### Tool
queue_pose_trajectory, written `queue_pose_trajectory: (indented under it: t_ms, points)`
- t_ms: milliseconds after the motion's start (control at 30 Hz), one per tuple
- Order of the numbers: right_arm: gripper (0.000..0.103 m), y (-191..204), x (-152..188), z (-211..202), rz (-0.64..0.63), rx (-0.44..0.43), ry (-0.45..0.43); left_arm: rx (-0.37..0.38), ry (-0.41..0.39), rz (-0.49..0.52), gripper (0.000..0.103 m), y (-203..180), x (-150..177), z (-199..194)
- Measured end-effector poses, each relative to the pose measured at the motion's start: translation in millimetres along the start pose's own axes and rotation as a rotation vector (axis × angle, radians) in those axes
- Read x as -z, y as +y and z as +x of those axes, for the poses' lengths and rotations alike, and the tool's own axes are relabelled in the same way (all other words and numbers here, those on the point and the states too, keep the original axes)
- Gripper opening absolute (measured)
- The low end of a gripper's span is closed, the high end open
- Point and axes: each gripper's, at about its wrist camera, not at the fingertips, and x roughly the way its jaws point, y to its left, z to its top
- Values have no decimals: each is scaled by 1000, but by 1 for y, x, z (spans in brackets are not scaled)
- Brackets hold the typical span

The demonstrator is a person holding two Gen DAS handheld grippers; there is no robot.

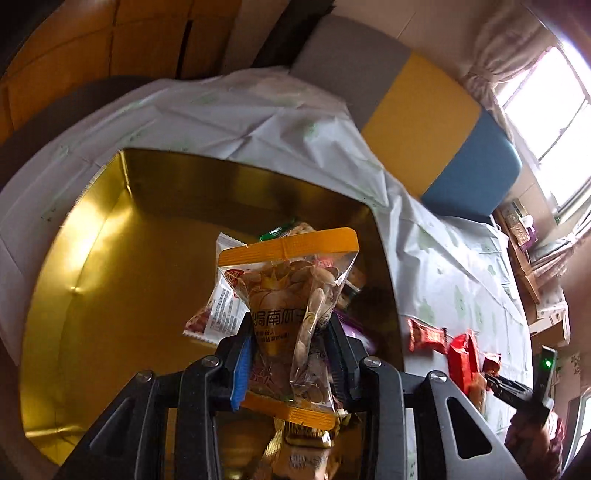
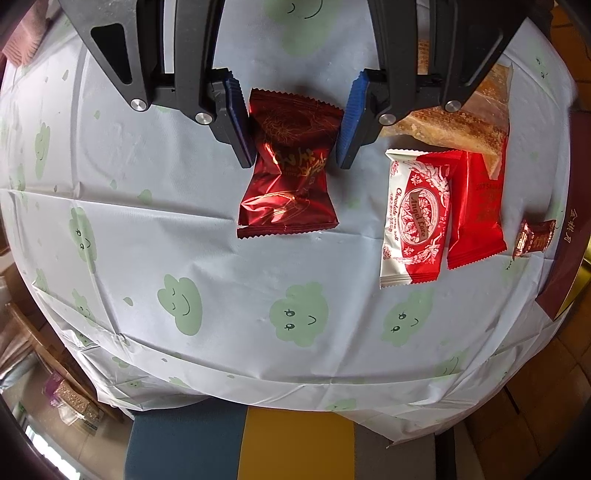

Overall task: Organize snacks
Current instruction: 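Carry the nut bag into the gold tray and open the left gripper while the right holds the candy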

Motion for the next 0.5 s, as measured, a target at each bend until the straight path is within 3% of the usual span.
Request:
queue_pose_trajectory:
  t_ms: [100, 267, 500]
  points:
    - [46, 1, 1, 1, -3, 4, -2, -19, 28, -20, 38, -1, -5, 20]
    - [46, 1, 2, 0, -6, 7, -2, -37, 7, 1, 44, -2, -10, 30]
    - [47, 0, 1, 1, -20, 18, -4, -116, -81, 21, 45, -6, 6, -2]
